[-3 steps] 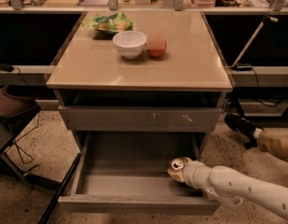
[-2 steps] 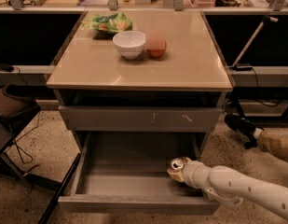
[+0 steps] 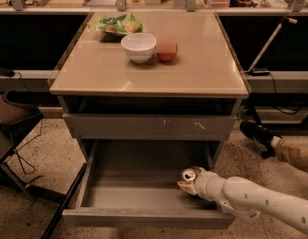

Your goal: Place coke can into middle drawer

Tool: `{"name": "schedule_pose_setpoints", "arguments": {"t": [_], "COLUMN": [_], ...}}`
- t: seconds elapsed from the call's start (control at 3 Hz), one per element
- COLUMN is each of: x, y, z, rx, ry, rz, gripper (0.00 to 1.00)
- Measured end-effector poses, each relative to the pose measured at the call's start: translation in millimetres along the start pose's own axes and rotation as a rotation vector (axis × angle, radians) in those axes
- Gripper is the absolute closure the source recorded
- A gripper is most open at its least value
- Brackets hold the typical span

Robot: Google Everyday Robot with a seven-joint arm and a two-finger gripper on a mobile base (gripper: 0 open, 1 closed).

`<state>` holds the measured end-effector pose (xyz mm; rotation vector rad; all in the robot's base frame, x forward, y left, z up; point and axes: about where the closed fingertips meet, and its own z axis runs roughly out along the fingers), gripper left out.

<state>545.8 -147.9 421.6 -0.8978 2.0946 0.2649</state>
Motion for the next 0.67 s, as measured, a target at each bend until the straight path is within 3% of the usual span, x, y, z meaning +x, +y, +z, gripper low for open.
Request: {"name": "schedule_pose_setpoints", "arguments": {"t": [0.33,0.67], "x": [0.0,0.0], "y": [0.0,0.0], "z": [0.0,0.0], "rx": [0.000,0.000], "ry": [0.000,0.000], "rz": [0.000,0.000], "gripper": [0.00,0.00]}}
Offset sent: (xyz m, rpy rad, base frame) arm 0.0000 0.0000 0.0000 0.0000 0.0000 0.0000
